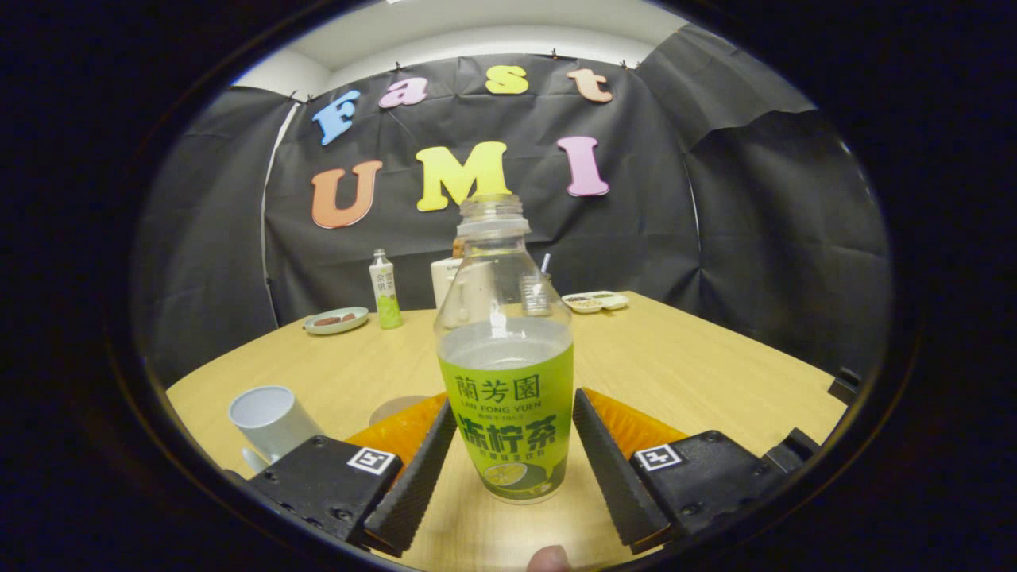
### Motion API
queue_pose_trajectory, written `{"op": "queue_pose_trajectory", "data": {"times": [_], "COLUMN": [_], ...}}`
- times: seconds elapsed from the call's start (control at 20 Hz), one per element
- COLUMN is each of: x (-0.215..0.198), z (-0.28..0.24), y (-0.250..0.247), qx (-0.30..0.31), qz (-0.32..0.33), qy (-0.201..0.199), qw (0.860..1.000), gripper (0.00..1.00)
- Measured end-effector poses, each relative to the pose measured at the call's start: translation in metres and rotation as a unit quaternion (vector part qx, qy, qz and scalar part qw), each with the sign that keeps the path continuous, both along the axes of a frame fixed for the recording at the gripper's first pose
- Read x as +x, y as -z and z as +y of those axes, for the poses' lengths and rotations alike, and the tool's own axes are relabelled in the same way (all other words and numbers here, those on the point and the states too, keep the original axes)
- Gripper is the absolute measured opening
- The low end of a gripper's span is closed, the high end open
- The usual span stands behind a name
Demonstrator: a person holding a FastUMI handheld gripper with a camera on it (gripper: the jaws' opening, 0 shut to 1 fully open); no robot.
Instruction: Take the bottle from table, then pour the juice into the cup, finally place the bottle on the coaster
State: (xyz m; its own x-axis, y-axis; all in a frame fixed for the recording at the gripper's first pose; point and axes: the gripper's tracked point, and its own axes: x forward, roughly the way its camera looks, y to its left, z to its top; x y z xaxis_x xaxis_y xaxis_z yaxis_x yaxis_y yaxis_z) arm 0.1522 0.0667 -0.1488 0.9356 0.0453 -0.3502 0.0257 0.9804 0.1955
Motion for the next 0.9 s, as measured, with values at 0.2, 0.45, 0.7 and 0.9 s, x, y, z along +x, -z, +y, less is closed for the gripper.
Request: {"op": "queue_pose_trajectory", "data": {"times": [0.2, 0.45, 0.7, 0.9], "x": [-0.002, -0.008, -0.006, 0.003], "z": [0.003, 0.008, 0.016, 0.012], "y": [-0.008, -0.026, -0.039, -0.050], "qx": [0.001, -0.050, -0.127, -0.191], "qz": [0.003, -0.007, -0.020, -0.026], "qy": [-0.013, -0.047, -0.084, -0.097], "qw": [1.000, 0.998, 0.988, 0.976], "gripper": [0.82, 0.76, 0.76, 0.76]}}
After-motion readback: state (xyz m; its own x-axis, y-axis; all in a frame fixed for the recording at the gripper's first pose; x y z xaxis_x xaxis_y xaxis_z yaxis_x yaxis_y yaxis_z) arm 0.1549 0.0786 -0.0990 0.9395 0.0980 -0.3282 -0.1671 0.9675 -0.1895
